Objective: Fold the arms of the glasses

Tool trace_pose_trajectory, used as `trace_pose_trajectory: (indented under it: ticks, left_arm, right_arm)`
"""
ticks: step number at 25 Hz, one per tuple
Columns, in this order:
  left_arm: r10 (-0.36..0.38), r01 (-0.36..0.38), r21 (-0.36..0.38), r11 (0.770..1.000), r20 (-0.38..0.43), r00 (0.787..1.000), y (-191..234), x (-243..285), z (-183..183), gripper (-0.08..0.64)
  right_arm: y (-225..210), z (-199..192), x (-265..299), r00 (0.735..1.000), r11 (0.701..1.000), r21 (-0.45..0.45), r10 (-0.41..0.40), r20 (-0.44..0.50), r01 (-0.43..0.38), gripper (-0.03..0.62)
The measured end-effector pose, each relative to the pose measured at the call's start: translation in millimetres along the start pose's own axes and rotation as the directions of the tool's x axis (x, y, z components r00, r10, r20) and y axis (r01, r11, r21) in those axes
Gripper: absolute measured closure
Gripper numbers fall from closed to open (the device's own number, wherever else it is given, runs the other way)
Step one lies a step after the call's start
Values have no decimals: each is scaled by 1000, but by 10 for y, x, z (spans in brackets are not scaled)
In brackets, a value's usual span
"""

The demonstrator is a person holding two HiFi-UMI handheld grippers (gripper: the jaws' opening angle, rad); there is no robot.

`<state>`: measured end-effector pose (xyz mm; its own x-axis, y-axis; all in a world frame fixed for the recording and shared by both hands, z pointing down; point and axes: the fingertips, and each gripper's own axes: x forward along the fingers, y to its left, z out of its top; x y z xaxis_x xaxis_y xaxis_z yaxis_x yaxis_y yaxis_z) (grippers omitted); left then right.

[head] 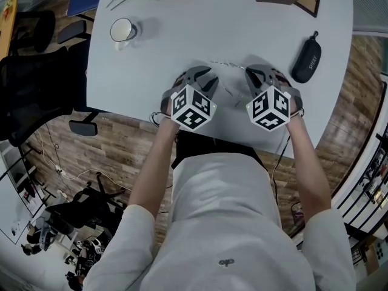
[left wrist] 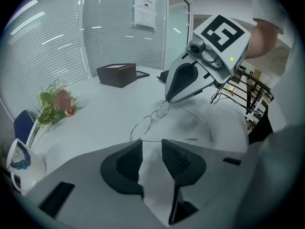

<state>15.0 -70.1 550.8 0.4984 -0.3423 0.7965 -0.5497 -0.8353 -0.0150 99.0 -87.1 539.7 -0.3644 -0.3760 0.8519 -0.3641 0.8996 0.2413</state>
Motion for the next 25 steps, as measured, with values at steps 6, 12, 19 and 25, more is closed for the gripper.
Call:
trace_pose_trajectory:
  ticks: [6,12,19,25]
  left_arm:
    - [-5,5,1,1000,3,1000,-25,22,17,425]
    - [5,-5,-6,1000,7,1000,-54,28,27,425]
    - [42,-42,-36,998,19,999,9,33,34,426]
    - [48,-47,-49,998,23,999,13,48,59,426]
  right_arm:
    - [48,16,-5,1000,1000,1,5,0,-5,577]
    - [99,-9,-34,1000,1000,19,10,-5,-10,578]
    - [164,30,-41,1000,999,41,26,-2,-25,577]
    - [193,33,-53,1000,999,42,29,-3,-29,577]
